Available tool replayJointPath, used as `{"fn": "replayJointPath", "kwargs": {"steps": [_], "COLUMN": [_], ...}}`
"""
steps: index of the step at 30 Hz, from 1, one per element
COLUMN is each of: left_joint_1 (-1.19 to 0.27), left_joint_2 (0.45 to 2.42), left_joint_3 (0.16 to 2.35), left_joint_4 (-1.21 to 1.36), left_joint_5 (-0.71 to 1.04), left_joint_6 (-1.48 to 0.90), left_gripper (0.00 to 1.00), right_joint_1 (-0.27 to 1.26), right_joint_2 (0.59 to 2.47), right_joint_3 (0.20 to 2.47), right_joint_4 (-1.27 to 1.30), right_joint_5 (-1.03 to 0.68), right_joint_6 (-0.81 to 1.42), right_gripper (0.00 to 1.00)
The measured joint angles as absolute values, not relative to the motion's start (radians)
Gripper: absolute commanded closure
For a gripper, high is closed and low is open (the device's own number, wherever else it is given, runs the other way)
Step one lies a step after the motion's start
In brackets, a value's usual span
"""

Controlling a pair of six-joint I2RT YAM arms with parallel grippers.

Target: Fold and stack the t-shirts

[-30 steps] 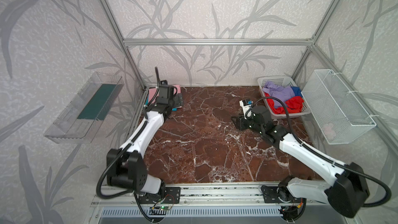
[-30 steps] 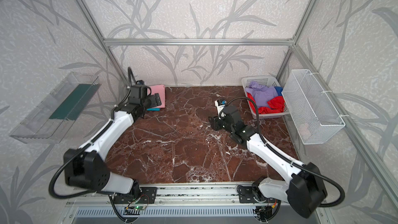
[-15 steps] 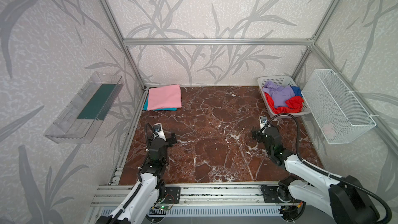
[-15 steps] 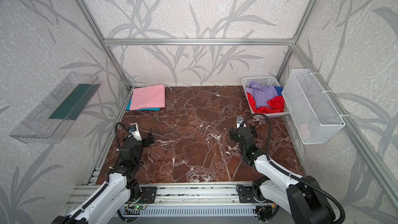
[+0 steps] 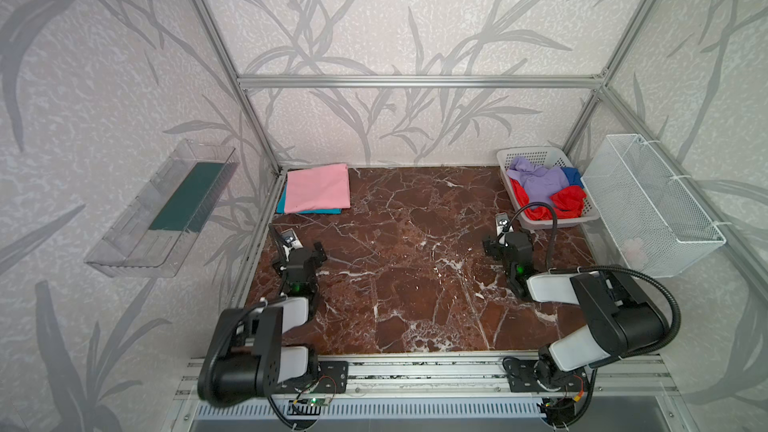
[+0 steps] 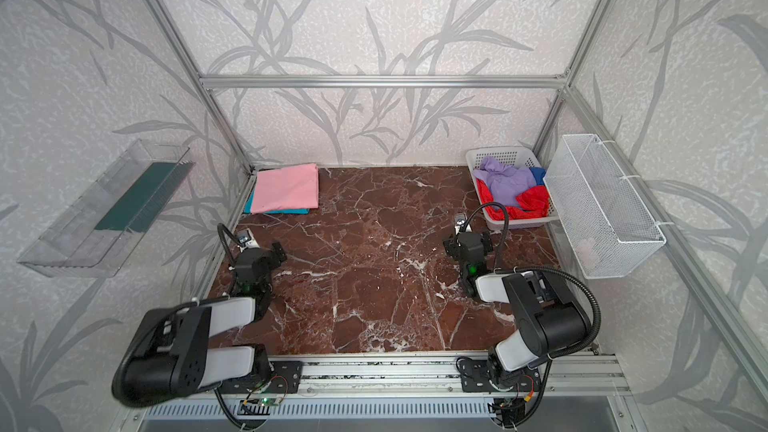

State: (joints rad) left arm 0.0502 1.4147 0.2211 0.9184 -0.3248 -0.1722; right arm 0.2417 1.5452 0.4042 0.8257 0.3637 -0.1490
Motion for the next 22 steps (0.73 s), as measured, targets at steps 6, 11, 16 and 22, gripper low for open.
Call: {"fn": "replayJointPath", "kwargs": {"steps": [6,11,16,22], "left_joint_1": [0.059,0.061,0.061,0.061], "left_joint_2": [1.590,1.576,1.573,1.573], "left_joint_3": [0.195,0.330,0.351,0.349], "left_joint_4": [1.125,1.030,1.015,1.002], "left_joint_5": [-0.249,-0.153,-0.100,-0.097], "left_joint_6": [-0.151,-0.121,-0.104,-0.101], "left_gripper": [0.01,0.01,0.01,0.01], "right_joint_1": [0.110,0.110,0.112,0.083], "right_joint_2": [1.578,1.583,1.583,1.583], "right_joint_3": [0.325,0.352,0.356,0.363], "right_joint_4": [0.965,0.964,0.965,0.958], "right_joint_5": [0.232,0.126,0.062,-0.020], "right_joint_6": [-0.078,-0.077,-0.083,-0.078], "right_gripper": [0.01,0.01,0.01,0.01]}}
